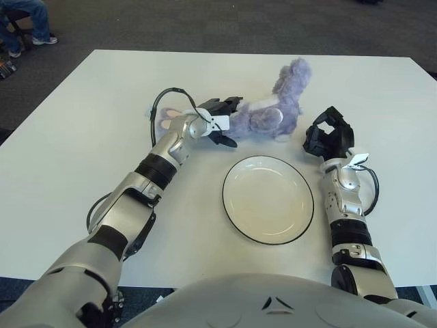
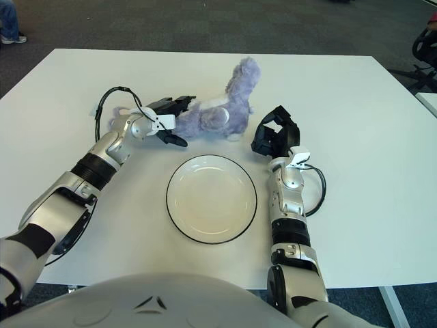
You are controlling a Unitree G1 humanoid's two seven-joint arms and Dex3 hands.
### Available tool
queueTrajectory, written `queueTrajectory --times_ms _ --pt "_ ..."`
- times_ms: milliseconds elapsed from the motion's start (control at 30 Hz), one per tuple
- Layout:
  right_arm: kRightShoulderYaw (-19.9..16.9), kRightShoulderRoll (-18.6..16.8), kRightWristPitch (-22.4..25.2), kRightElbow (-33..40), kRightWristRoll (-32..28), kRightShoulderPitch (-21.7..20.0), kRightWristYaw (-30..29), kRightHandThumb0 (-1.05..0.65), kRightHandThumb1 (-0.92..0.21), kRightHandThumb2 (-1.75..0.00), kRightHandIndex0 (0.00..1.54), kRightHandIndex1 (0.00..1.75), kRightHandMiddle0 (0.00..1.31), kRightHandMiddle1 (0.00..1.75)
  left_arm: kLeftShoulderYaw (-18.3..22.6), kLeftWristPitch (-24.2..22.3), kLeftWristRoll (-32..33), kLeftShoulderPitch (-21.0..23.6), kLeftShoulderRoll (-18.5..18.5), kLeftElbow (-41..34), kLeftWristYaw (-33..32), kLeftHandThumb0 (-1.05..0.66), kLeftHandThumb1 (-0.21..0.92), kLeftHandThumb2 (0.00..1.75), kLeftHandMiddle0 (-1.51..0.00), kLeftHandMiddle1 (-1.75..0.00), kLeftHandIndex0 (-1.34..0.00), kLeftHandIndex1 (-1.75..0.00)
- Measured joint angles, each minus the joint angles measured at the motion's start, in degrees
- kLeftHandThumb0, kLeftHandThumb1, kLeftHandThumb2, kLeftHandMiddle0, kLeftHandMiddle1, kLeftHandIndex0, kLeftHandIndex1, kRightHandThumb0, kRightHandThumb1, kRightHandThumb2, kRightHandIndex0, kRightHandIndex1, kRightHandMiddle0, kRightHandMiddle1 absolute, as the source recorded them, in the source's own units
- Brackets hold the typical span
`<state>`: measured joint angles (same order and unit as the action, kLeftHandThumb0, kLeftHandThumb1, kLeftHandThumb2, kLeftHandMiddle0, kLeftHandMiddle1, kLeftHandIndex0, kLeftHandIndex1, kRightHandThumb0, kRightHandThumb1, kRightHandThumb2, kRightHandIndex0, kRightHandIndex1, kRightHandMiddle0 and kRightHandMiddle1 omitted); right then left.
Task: Put the doll into the plate.
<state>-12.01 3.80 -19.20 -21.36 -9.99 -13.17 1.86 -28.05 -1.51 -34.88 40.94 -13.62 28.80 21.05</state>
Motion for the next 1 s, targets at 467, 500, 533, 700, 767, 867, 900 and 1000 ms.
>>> queueTrajectory --times_ms 467,500,533,700,767,867,900,1000 --pt "0.0 0.0 0.4 0.0 -0.1 0.0 1.2 -0.52 -0.22 -1.43 1.28 1.75 0.69 1.75 -1.4 3.3 -1.0 -0.1 -1.3 -0.2 -0.9 0.44 0.41 0.96 -0.74 -1.41 0.0 -1.53" --pt "0.0 0.0 0.4 0.0 -0.1 0.0 1.2 -0.52 -0.22 -1.43 1.28 1.75 0.69 1.75 -1.7 3.4 -1.4 -0.1 -1.4 -0.3 -1.1 0.44 0.41 0.96 -0.74 -1.41 0.0 -1.55" --pt "0.0 0.0 0.5 0.0 -0.1 0.0 1.3 -0.52 -0.22 -1.43 1.28 1.75 0.69 1.75 -1.9 3.5 -1.7 -0.1 -1.5 -0.5 -1.3 0.44 0.41 0.96 -0.74 -1.41 0.0 -1.61" --pt "0.0 0.0 0.6 0.0 -0.1 0.0 1.9 -0.52 -0.22 -1.43 1.28 1.75 0.69 1.75 -2.6 4.0 -2.5 -0.1 -2.0 -0.9 -1.4 0.44 0.41 0.98 -0.73 -1.43 -0.02 -1.72" --pt "0.0 0.0 0.7 0.0 -0.1 0.0 2.0 -0.52 -0.22 -1.43 1.28 1.75 0.69 1.75 -2.7 4.2 -2.6 -0.1 -2.1 -1.1 -1.4 0.44 0.4 0.99 -0.72 -1.44 -0.03 -1.73" --pt "-0.1 0.0 0.8 0.0 -0.1 0.0 2.2 -0.52 -0.22 -1.43 1.28 1.75 0.69 1.75 -3.0 4.2 -2.7 -0.1 -2.2 -1.3 -1.4 0.44 0.4 1.0 -0.72 -1.45 -0.04 -1.74" --pt "-0.1 0.0 0.8 0.0 -0.1 0.0 2.3 -0.52 -0.22 -1.43 1.28 1.75 0.69 1.75 -3.1 4.2 -2.7 -0.1 -2.2 -1.4 -1.4 0.44 0.4 1.0 -0.71 -1.45 -0.04 -1.74" --pt "-0.1 0.0 0.8 0.0 -0.1 0.0 2.4 -0.52 -0.22 -1.43 1.28 1.75 0.69 1.75 -3.2 4.2 -2.7 -0.1 -2.2 -1.5 -1.4 0.44 0.4 1.0 -0.71 -1.46 -0.04 -1.75"
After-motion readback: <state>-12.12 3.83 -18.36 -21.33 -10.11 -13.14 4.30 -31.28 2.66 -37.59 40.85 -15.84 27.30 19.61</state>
